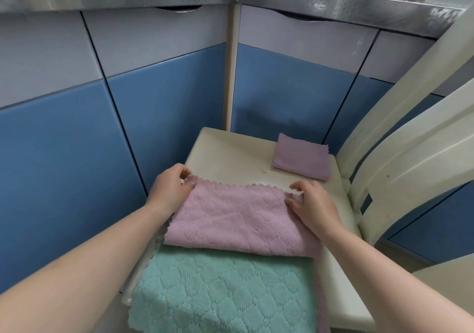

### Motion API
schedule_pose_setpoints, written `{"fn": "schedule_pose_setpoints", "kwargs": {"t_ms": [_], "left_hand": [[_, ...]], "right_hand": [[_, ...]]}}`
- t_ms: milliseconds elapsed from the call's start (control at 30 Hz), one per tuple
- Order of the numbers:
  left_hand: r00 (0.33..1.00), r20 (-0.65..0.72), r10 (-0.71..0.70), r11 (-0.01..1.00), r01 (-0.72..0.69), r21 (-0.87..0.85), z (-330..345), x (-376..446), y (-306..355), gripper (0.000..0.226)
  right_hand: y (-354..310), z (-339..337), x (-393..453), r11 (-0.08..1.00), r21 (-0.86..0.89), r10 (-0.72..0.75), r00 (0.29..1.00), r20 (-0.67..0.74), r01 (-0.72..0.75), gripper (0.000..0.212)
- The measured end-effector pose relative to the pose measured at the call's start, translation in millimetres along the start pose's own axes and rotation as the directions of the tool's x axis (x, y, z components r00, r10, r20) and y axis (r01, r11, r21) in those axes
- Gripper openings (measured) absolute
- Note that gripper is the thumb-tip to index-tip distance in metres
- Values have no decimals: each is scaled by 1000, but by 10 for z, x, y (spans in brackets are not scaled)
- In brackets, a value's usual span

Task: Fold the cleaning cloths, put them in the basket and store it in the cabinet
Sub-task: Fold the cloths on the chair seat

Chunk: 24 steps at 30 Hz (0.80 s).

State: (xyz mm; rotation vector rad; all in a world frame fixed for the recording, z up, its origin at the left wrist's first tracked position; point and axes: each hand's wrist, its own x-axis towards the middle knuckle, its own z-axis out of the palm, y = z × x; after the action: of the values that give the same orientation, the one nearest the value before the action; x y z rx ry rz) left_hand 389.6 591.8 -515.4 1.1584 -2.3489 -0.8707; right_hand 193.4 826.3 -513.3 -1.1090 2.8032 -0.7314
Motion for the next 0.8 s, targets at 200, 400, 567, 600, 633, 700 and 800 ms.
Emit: {"fn": "schedule_pose_setpoints", "kwargs": {"t_ms": [200, 400, 567, 600, 633, 700, 800], "left_hand": [[785, 19, 620, 751, -600, 277, -157, -604, 232, 35], [931, 207, 301, 881, -354, 312, -120, -931, 208, 45], [998, 59, 4, 992, -11, 125, -264, -1020, 52, 35], [997, 76, -23, 994, 14, 110, -274, -1041, 51, 34], [996, 76, -40, 995, 32, 99, -273, -1055, 48, 34], [996, 58, -68, 996, 64, 67, -268, -1068, 15, 37], [992, 56, -109, 994, 110, -17, -270, -1071, -8, 37]], "right_hand": [[-429, 60, -523, 816, -101, -575, 816, -52, 569, 40], [-473, 313, -847, 867, -61, -494, 869, 18, 494, 41], [-428, 369, -882, 885, 5, -465, 884, -41, 466, 38], [-423, 373, -883, 884, 7, -467, 883, -44, 468, 38], [-415, 382, -882, 883, 7, -469, 882, -45, 470, 37], [-401, 410, -883, 882, 15, -469, 882, -47, 470, 34], [-382, 441, -890, 886, 31, -460, 886, -54, 462, 25]]}}
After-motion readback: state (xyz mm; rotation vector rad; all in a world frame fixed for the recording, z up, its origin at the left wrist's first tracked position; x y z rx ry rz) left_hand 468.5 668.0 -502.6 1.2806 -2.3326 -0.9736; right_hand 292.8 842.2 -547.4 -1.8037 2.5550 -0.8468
